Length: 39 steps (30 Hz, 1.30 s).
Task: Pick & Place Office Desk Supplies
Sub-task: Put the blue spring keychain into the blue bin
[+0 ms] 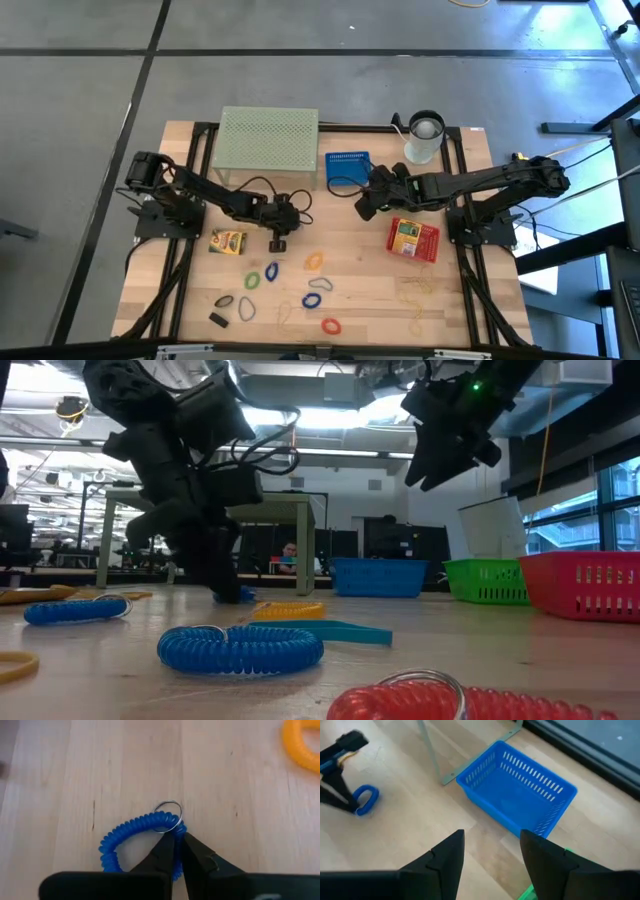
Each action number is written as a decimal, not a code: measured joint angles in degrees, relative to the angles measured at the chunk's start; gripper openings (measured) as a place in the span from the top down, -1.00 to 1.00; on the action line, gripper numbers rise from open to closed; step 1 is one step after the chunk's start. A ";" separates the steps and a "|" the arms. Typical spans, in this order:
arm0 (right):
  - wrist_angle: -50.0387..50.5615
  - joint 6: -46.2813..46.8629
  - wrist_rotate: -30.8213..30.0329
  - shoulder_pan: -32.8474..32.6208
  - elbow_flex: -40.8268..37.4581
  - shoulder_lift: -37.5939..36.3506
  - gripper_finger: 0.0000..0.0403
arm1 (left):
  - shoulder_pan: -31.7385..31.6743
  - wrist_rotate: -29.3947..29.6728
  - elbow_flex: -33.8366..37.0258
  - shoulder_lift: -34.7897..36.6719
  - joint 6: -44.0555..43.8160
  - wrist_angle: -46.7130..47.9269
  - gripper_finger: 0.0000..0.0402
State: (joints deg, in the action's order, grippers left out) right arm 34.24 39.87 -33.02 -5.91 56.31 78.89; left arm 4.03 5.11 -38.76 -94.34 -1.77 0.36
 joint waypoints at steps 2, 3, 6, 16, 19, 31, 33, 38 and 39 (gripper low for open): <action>-0.01 -0.02 -1.09 0.00 0.00 0.00 0.04 | 0.36 -0.33 -0.16 0.29 0.53 -0.93 0.92; -0.01 -0.01 -1.45 0.00 0.00 0.00 0.04 | 0.45 -0.43 -0.41 0.72 0.54 -1.18 0.93; -0.16 0.02 -1.94 0.00 0.00 0.00 0.04 | 0.42 -0.54 -1.64 2.85 0.80 -2.97 0.94; -4.20 0.12 -4.64 -0.29 0.00 0.00 0.04 | 0.44 -0.32 -1.88 8.92 9.43 -20.47 0.94; -4.87 0.09 -8.25 -1.02 0.00 0.00 0.04 | 0.48 -0.32 -1.95 10.48 11.71 -26.82 0.94; -18.92 -20.82 -5.49 -6.62 0.00 2.03 0.04 | 0.48 -0.51 -1.95 11.64 11.67 -34.90 0.94; -22.71 -29.06 0.03 -7.34 0.00 2.80 0.04 | 0.48 -2.29 -1.95 11.64 10.80 -34.88 0.94; -28.58 -43.89 12.14 -8.75 0.00 4.10 0.04 | 0.55 -14.26 -1.95 11.64 5.81 -34.88 0.94; -28.83 -45.33 12.84 -8.97 0.00 4.13 0.04 | 0.57 -16.54 -1.95 11.64 5.11 -34.96 0.94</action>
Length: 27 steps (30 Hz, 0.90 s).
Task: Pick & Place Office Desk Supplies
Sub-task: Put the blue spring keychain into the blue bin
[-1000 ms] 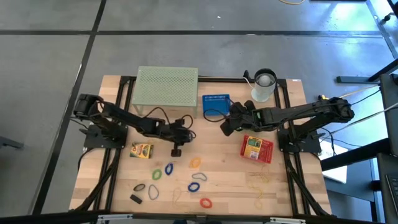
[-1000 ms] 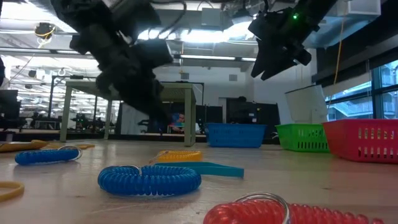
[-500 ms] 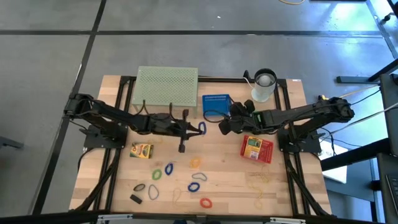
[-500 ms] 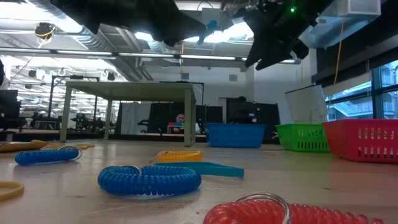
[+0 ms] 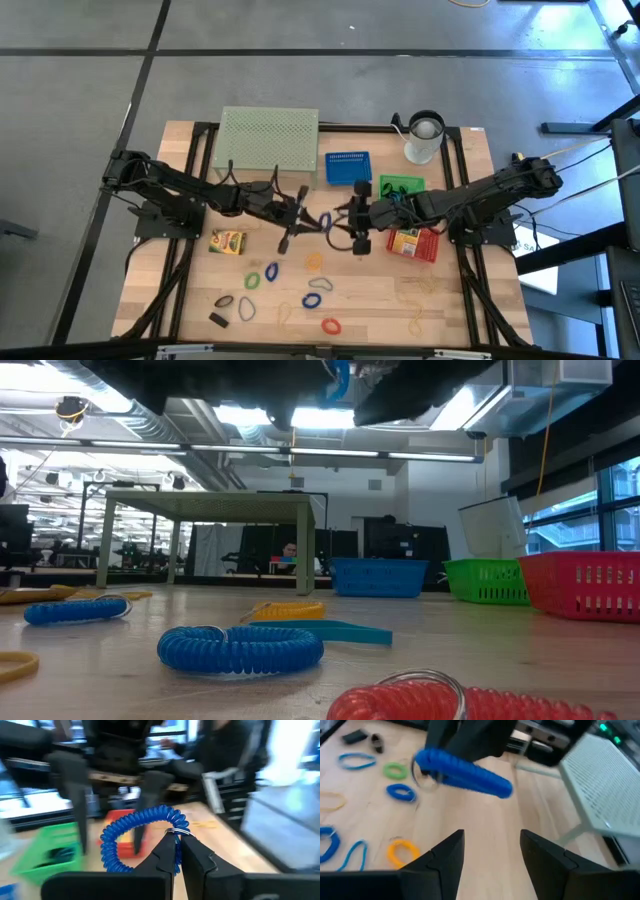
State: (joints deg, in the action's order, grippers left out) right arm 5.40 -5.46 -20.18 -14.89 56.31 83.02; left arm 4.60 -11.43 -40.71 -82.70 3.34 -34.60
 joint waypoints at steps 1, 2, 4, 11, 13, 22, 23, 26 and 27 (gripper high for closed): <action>-0.62 -1.22 0.28 -0.12 0.00 0.00 0.04 | 0.00 -1.84 0.00 0.00 -0.52 -0.31 0.94; -1.46 -2.03 0.28 -0.23 0.00 0.00 0.04 | 0.02 -3.19 0.00 0.00 -0.82 -0.76 0.94; -2.90 -3.16 0.26 -0.32 0.00 0.00 0.04 | 0.30 -4.43 -0.02 0.00 -1.09 -1.66 0.94; -9.83 -8.63 9.79 -0.34 0.00 0.00 0.04 | 0.66 -4.60 -0.04 0.00 -0.62 -1.72 0.94; -11.11 -9.32 12.90 -0.34 0.00 0.00 0.04 | 0.66 -4.62 -0.04 0.00 -0.62 -2.10 0.94; -12.72 -10.18 17.89 -0.34 0.00 0.00 0.04 | 0.72 -4.57 -0.04 0.00 -1.84 -4.67 0.94; -12.72 -10.18 17.87 -0.34 0.00 0.00 0.05 | 0.83 -4.57 -0.04 0.00 -2.47 -4.68 0.94; -12.72 -10.16 17.83 -0.34 0.00 0.00 0.12 | 1.16 -4.54 -0.04 0.00 -2.37 -4.69 0.94; -12.72 -10.16 17.83 -0.34 0.00 0.00 0.15 | 1.34 -4.47 -0.04 0.00 -2.25 -4.69 0.94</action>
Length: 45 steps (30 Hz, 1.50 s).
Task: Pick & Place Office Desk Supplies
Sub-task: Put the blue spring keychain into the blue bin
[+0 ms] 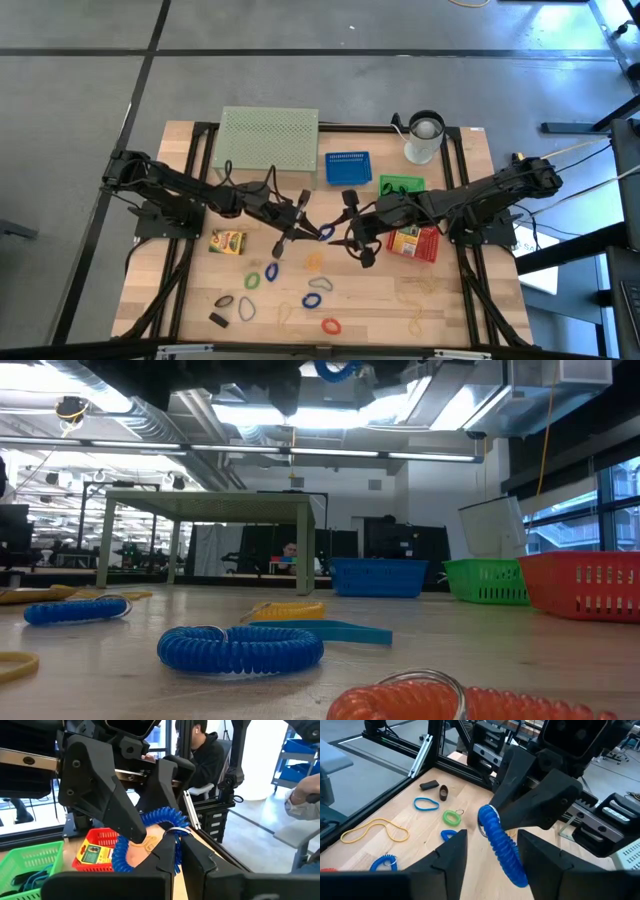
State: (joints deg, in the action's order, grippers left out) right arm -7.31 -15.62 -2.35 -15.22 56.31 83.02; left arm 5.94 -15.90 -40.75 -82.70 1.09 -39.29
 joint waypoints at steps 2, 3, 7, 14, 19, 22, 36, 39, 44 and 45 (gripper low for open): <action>0.00 0.06 0.00 0.00 0.00 0.00 0.24 | 0.18 0.17 0.00 0.00 0.07 -0.31 0.94; 0.01 0.13 0.00 0.00 0.00 0.00 0.30 | 0.35 0.36 -0.01 0.00 0.09 -0.55 0.94; 0.02 0.75 -0.02 0.00 0.00 0.00 0.56 | 0.44 0.79 -0.02 0.02 0.10 -1.36 0.94; 0.05 3.80 -0.38 0.00 0.00 0.00 0.93 | 0.46 0.89 -0.02 0.04 0.07 -1.34 0.91; 1.33 6.01 -2.87 0.15 0.00 0.00 0.89 | 0.50 1.55 -0.02 0.04 -1.39 -1.13 0.69; 2.86 6.20 -5.15 0.82 0.00 -0.01 0.92 | 0.52 3.08 -0.02 0.04 -2.37 -0.63 0.48; 16.39 15.46 -13.40 12.45 0.00 -0.66 0.90 | 0.50 42.57 -0.02 0.04 2.28 7.48 0.04; 16.81 19.17 -16.10 16.28 -0.02 -0.66 0.90 | 0.48 51.99 -0.02 0.04 2.69 9.48 0.04; 16.81 27.47 -16.59 22.28 0.00 0.94 0.90 | 0.50 57.94 -0.02 0.04 2.70 10.01 0.04; 16.82 28.47 -16.43 23.46 0.00 1.62 0.90 | 0.50 57.92 -0.02 0.04 2.70 10.03 0.04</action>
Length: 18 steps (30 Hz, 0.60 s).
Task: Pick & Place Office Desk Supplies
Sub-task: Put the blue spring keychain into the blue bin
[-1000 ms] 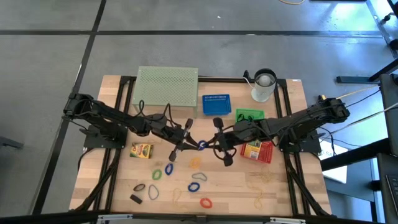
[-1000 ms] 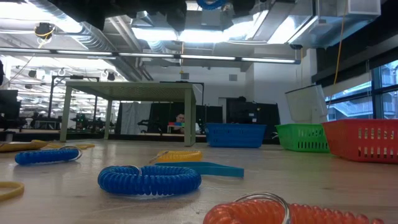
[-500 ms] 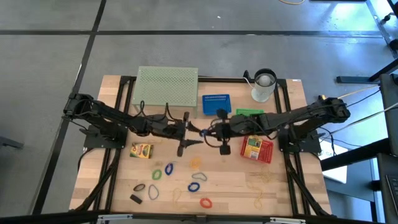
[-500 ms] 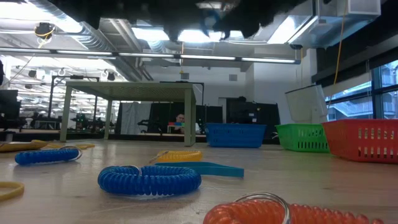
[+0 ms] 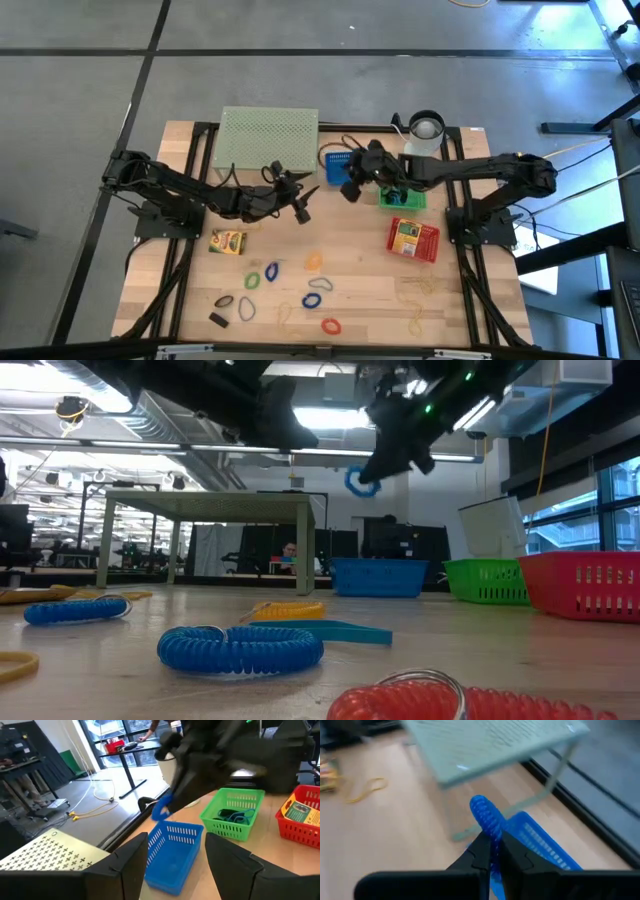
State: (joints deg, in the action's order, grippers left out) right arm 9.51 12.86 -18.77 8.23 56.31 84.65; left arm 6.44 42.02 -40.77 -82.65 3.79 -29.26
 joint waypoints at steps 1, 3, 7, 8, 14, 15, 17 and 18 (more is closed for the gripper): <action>0.02 0.60 0.04 1.01 -0.01 0.81 0.90 | 0.00 -0.04 0.00 0.00 0.00 -0.04 0.04; -0.18 1.71 -0.08 2.96 0.00 2.81 0.90 | 0.00 -0.07 0.00 0.00 0.00 -0.02 0.05; -0.36 3.17 -0.09 6.01 0.00 7.41 0.90 | 0.00 -0.07 0.00 0.00 0.00 0.02 0.04; -0.35 3.47 0.12 6.61 -0.01 8.40 0.90 | 0.00 -0.09 0.00 0.00 0.00 0.02 0.04; -0.51 5.25 1.70 8.38 0.00 12.76 0.90 | 0.00 -0.09 0.00 0.00 0.02 0.81 0.05; -0.45 5.27 2.71 8.48 -0.02 13.12 0.90 | 0.00 -0.09 0.00 0.00 0.02 0.81 0.05; -0.41 5.54 4.27 8.47 -0.02 13.43 0.89 | 0.00 -0.09 0.00 0.00 0.01 0.79 0.05; -0.48 6.02 4.73 8.47 -0.01 13.42 0.88 | 0.00 -0.09 0.00 0.00 0.00 0.81 0.05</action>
State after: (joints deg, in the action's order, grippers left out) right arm 9.03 18.87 -14.05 16.71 56.30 98.06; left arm 6.44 41.93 -40.77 -82.65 3.80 -28.45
